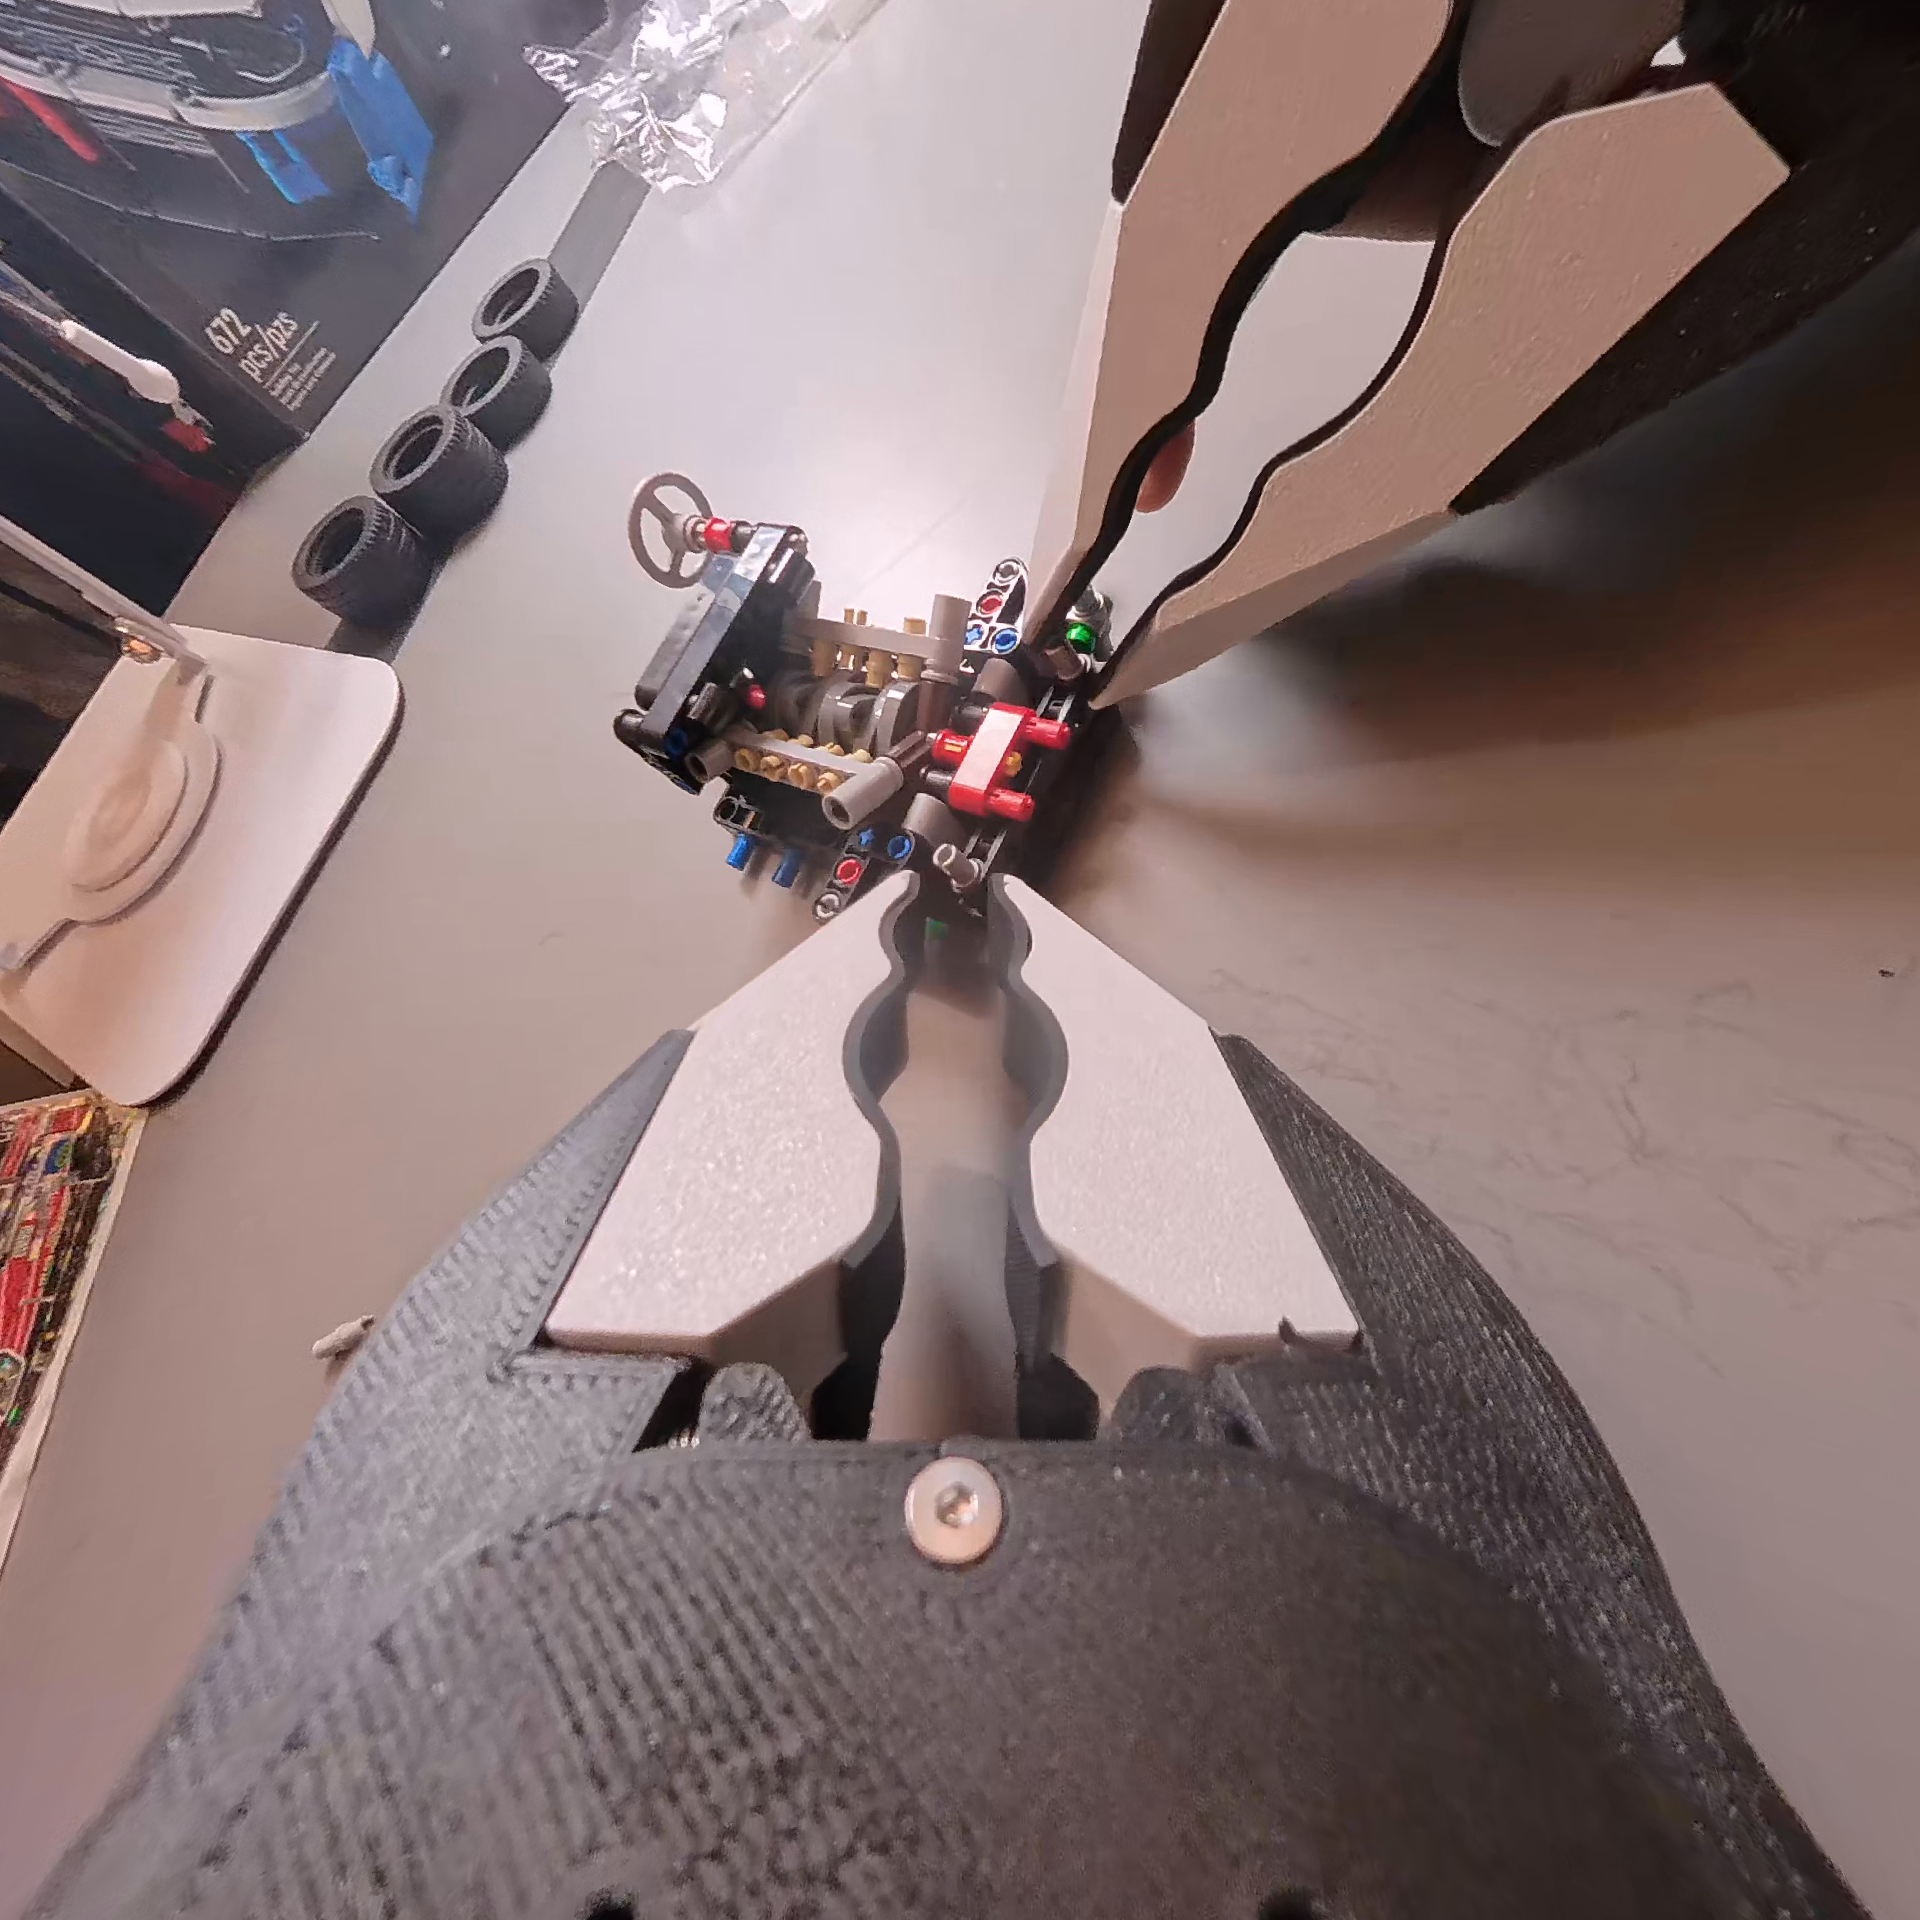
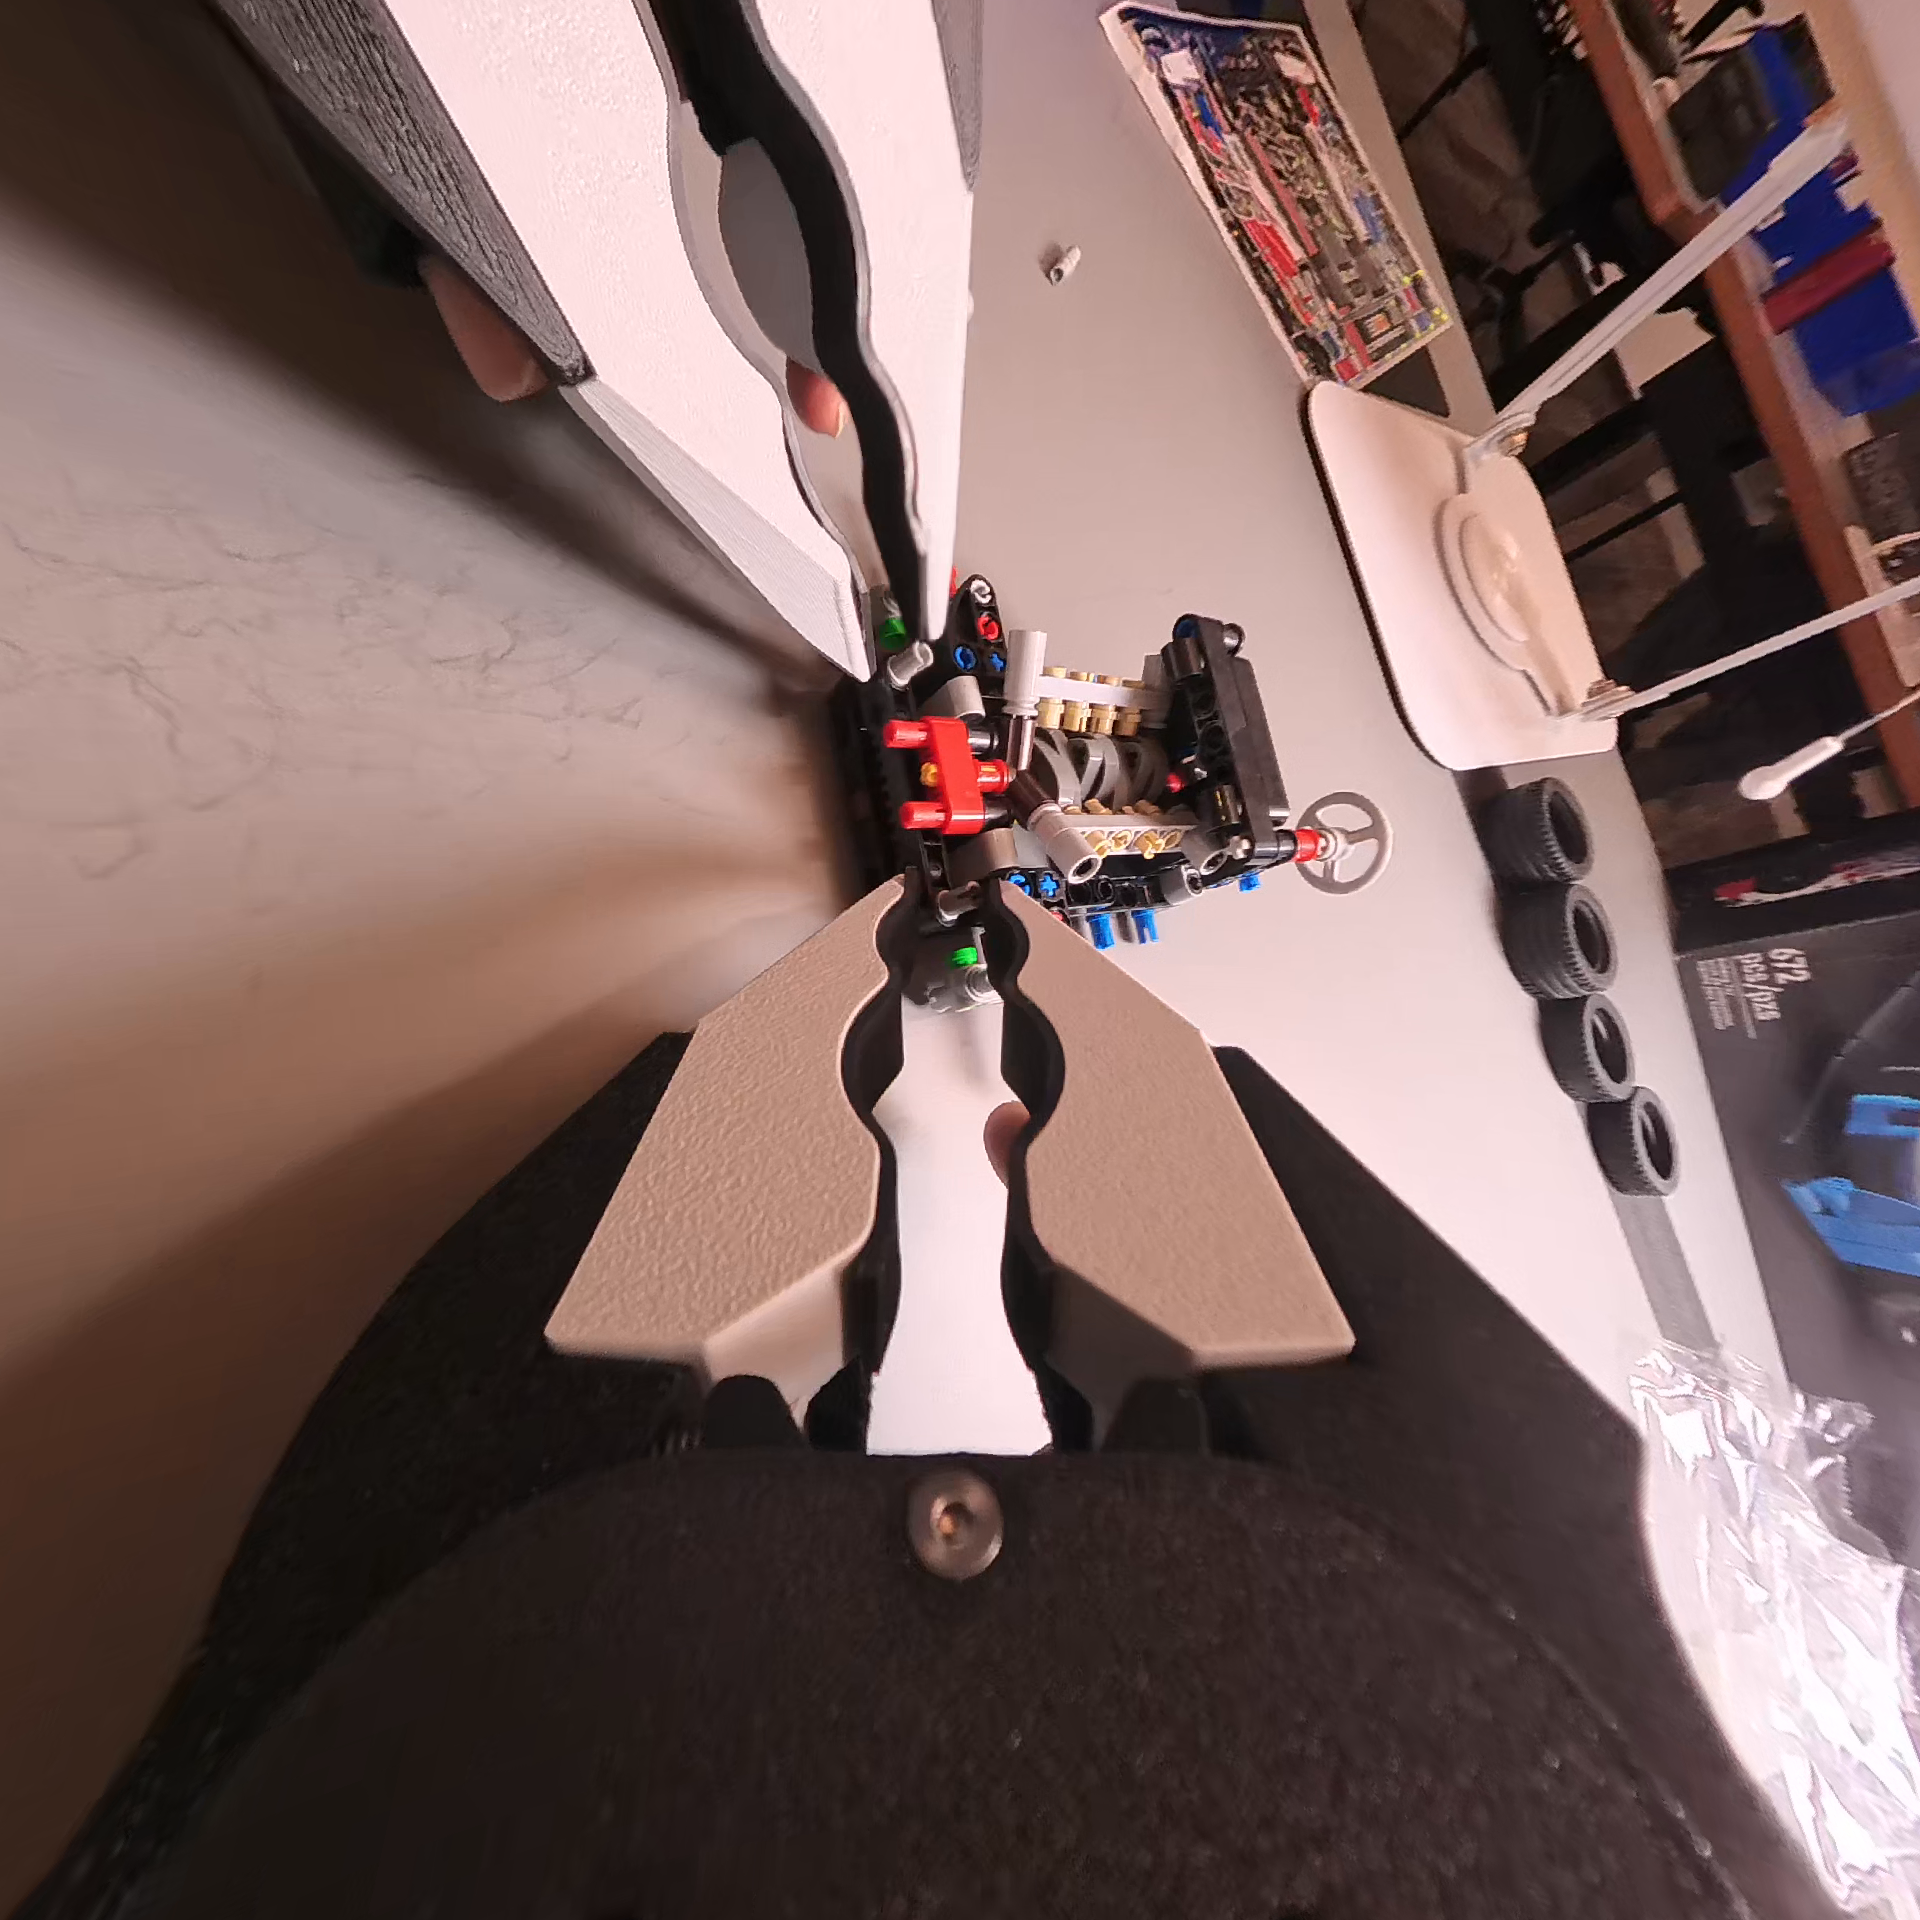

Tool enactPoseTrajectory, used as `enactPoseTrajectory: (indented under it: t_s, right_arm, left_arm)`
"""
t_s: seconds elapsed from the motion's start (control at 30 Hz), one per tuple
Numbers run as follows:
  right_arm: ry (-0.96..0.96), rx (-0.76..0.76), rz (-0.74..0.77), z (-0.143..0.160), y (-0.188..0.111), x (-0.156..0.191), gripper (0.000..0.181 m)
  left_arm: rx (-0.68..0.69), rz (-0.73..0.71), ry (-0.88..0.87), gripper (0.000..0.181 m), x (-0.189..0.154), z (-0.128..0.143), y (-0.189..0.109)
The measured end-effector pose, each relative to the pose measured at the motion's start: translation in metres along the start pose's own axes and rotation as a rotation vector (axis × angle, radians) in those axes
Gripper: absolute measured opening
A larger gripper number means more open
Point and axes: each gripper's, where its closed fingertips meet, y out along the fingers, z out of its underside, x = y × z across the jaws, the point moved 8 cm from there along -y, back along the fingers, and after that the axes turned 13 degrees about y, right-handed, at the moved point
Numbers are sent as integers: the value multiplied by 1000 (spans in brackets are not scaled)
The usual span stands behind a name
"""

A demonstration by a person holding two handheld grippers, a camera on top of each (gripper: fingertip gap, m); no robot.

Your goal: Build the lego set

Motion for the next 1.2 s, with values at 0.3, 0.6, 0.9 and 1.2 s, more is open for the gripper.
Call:
enactPoseTrajectory:
  t_s: [0.3,0.6,0.9,1.2]
  right_arm:
    - [-53,-23,108,1,2,1,11]
    - [139,-72,31,1,-1,-11,34]
    - [270,-41,-147,7,13,-24,47]
    - [306,-49,-292,13,13,-29,38]
  left_arm:
    - [73,-128,8,23,4,3,3]
    - [14,-116,1,53,20,5,-3]
    - [-18,196,-4,49,31,16,16]
    - [-130,352,-147,39,31,17,16]
